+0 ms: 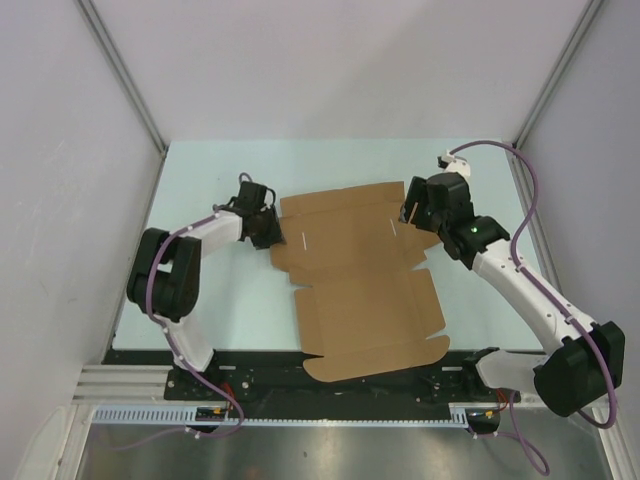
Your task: Fold the paper box
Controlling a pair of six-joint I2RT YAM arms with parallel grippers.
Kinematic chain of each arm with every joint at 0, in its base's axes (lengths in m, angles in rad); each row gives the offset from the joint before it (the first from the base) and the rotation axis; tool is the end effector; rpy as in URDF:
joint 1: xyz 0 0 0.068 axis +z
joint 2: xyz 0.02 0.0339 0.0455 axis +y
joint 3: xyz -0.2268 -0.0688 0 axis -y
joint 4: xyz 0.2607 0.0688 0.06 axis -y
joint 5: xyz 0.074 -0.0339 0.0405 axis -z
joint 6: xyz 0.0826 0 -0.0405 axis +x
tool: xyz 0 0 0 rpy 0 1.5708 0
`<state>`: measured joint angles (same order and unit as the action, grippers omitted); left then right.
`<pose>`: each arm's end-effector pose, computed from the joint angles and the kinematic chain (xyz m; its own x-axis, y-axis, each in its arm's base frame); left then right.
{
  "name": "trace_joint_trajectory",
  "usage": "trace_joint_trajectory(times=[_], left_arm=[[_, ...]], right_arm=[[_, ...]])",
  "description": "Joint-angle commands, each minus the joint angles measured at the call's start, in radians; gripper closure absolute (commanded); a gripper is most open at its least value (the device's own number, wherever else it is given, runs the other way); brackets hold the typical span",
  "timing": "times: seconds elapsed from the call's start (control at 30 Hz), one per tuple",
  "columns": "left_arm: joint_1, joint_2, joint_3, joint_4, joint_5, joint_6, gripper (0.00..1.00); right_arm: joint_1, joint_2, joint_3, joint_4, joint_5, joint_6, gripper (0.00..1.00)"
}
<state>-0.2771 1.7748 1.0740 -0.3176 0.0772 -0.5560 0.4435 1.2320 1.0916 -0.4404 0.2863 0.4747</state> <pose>0.3695 -0.1117 0.0803 -0.8600 -0.3025 -0.4110 -0.1674 0.9280 -0.3327 0.3165 0.1245 0.2663 -0.5315 0.2329 -0.8144 0.0501 0.9684 0.2443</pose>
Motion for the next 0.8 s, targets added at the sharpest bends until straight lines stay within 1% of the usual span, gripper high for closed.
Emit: trace_joint_trajectory(times=[0.0,0.07,0.1,0.13,0.17,0.2,0.23,0.27,0.3,0.33,0.37,0.4,0.47,0.5,0.57,0.63,0.7,0.77], left_arm=[[0.007,0.008,0.134,-0.02,0.096,0.134,0.64],[0.006,0.032,0.19,-0.061,0.13,0.229,0.67],[0.003,0.072,0.278,-0.09,0.14,0.267,0.75],[-0.002,0.093,0.328,-0.16,0.133,0.325,0.79],[-0.005,0.115,0.377,-0.188,0.131,0.349,0.82],[-0.02,0.162,0.485,-0.216,0.125,0.372,0.91],[-0.031,0.188,0.545,-0.279,0.092,0.424,0.96],[-0.045,0.216,0.607,-0.306,0.063,0.453,1.0],[-0.075,0.269,0.727,-0.357,0.037,0.505,1.0],[-0.088,0.3,0.791,-0.382,0.01,0.527,1.0],[-0.099,0.358,0.908,-0.406,0.007,0.544,1.0],[-0.114,0.383,0.956,-0.441,0.001,0.563,1.0],[-0.128,0.434,1.032,-0.44,-0.058,0.605,1.0],[-0.14,0.449,1.05,-0.442,-0.068,0.645,1.0],[-0.149,0.483,1.083,-0.446,-0.073,0.679,1.0],[-0.158,0.491,1.072,-0.445,-0.108,0.706,1.0],[-0.178,0.479,1.002,-0.414,-0.134,0.751,1.0],[-0.204,0.465,0.925,-0.385,-0.165,0.771,1.0]], right_arm=[[-0.006,-0.042,-0.025,0.025,0.002,0.004,0.28],[-0.012,-0.058,-0.038,0.023,-0.007,0.004,0.28],[-0.011,-0.063,-0.042,0.022,-0.01,0.004,0.29],[-0.012,-0.068,-0.045,0.022,-0.013,0.005,0.29],[-0.014,-0.074,-0.048,0.022,-0.016,0.007,0.28],[-0.014,-0.077,-0.048,0.013,-0.027,0.008,0.28],[-0.012,-0.077,-0.048,0.011,-0.032,0.007,0.28],[-0.012,-0.084,-0.048,0.006,-0.036,0.008,0.29],[-0.011,-0.088,-0.048,0.0,-0.042,0.007,0.29],[-0.009,-0.092,-0.048,-0.001,-0.045,0.002,0.29],[-0.006,-0.097,-0.048,-0.004,-0.042,-0.001,0.29],[-0.005,-0.109,-0.048,-0.014,-0.041,-0.002,0.29],[-0.003,-0.118,-0.048,-0.024,-0.039,-0.008,0.29],[-0.002,-0.123,-0.048,-0.033,-0.039,-0.01,0.29],[0.003,-0.121,-0.048,-0.047,-0.03,-0.013,0.29],[0.004,-0.102,-0.048,-0.05,-0.016,-0.025,0.29],[0.003,-0.086,-0.048,-0.035,-0.019,-0.03,0.29],[0.021,-0.06,-0.059,0.03,-0.033,-0.039,0.3]])
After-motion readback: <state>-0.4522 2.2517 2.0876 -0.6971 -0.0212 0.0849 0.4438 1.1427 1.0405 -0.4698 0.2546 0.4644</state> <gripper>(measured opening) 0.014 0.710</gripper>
